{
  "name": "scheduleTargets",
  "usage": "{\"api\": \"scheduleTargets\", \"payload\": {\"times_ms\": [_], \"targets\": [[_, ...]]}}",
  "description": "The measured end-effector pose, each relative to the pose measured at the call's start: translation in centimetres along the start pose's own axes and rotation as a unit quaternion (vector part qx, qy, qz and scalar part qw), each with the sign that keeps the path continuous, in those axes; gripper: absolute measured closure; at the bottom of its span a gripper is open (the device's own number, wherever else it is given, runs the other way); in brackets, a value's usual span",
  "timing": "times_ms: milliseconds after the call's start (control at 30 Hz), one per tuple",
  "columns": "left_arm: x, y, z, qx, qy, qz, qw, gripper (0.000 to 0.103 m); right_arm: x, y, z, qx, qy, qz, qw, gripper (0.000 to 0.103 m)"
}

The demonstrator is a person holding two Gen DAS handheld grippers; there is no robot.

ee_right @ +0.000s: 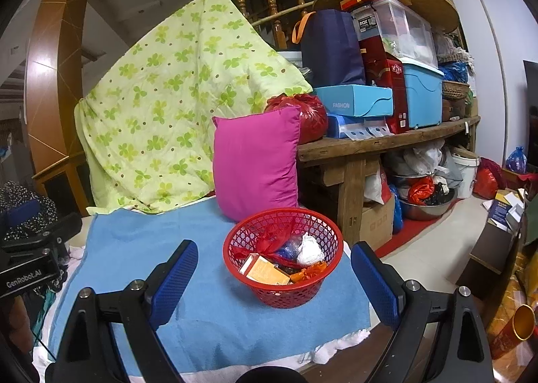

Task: Collect trash

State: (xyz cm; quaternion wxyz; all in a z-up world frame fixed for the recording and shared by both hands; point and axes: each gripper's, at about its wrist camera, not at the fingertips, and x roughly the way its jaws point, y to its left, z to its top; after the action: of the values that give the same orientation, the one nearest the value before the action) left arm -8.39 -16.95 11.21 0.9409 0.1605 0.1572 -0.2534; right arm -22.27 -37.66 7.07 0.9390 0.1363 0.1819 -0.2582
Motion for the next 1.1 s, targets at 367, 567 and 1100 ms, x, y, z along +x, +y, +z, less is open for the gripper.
{"api": "scheduleTargets", "payload": {"times_ms": [367,567,1100], "targets": [[1.1,0.2,0.0,0.009,0.003,-0.017,0.9998,0.006,0.6,0.0,0.2,-0.001,0.002,-0.014,1.0,0.009],[1.7,0.3,-0.4,0.009,0.011,-0.019,0.9997,0.006,1.1,-0.1,0.0,-0.001,0.007,-0.015,1.0,0.009],[1.7,0.4,-0.6,0.01,0.009,-0.026,0.9996,0.006,1.1,0.3,0.3,0.0,0.004,-0.017,1.0,0.009]]}}
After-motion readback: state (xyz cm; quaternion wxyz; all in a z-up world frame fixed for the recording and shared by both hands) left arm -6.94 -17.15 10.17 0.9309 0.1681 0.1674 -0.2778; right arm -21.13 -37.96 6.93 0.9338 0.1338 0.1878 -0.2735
